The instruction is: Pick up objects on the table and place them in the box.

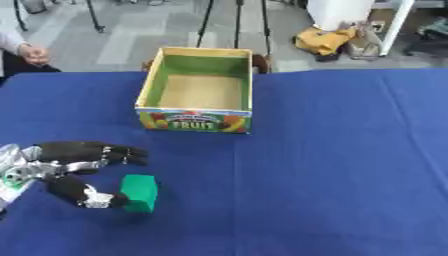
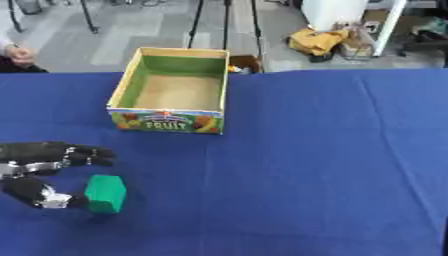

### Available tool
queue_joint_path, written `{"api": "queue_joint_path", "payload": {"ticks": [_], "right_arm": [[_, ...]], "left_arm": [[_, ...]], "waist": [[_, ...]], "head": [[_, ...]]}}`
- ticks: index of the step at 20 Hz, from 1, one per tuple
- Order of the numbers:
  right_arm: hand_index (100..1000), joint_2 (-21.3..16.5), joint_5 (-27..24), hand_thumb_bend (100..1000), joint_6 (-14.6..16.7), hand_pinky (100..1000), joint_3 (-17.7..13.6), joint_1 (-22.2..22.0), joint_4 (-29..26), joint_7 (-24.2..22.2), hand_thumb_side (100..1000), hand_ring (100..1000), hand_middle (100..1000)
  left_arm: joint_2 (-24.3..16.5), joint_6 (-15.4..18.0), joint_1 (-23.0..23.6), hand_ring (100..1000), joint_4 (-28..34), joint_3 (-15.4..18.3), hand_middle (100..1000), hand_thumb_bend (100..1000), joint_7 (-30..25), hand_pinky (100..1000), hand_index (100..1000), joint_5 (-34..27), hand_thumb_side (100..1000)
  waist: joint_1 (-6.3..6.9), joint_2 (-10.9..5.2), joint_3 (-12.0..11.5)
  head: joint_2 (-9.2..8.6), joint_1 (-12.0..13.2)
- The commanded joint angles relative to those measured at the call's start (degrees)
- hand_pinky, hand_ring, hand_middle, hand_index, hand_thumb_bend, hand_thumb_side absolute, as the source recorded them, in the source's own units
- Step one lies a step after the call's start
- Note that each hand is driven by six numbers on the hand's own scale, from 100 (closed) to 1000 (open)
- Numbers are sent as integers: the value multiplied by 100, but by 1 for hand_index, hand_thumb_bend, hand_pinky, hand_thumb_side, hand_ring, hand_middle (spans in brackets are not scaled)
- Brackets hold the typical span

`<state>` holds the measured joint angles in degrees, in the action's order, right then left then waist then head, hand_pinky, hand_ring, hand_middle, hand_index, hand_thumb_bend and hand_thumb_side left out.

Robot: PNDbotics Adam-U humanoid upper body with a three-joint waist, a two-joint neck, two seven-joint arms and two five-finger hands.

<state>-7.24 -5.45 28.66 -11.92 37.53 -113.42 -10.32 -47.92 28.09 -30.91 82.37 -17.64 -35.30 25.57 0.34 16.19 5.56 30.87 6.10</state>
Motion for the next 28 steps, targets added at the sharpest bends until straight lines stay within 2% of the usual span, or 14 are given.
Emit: {"api": "queue_joint_path", "payload": {"ticks": [1,6,14,22,28], "right_arm": [[825,-33,-37,100,-15,818,16,92,-117,13,637,850,559],[825,-10,-54,100,-29,820,17,104,-117,17,628,851,559],[822,4,-61,100,-42,822,1,107,-117,74,618,851,559],[820,2,-42,100,-55,823,-16,86,-117,101,616,851,557],[820,0,-35,100,-59,825,-26,75,-117,110,613,852,556]], "left_arm": [[-122,1716,-112,979,-126,-22,1000,445,-1667,902,1000,78,1000],[-60,1809,-130,977,-395,-116,1000,437,-1667,910,1000,164,1000],[48,1822,-165,975,-634,-73,1000,445,-1667,907,1000,422,1000],[101,1742,-268,985,-193,164,1000,429,-1657,907,1000,586,1000],[98,1709,-278,989,64,134,1000,403,-1477,908,1000,822,1000]], "waist": [[21,-92,7],[30,-75,29],[28,-69,40],[20,-80,18],[7,-80,10]], "head": [[35,-16],[32,-16],[46,-61],[3,-83],[-112,-55]]}}
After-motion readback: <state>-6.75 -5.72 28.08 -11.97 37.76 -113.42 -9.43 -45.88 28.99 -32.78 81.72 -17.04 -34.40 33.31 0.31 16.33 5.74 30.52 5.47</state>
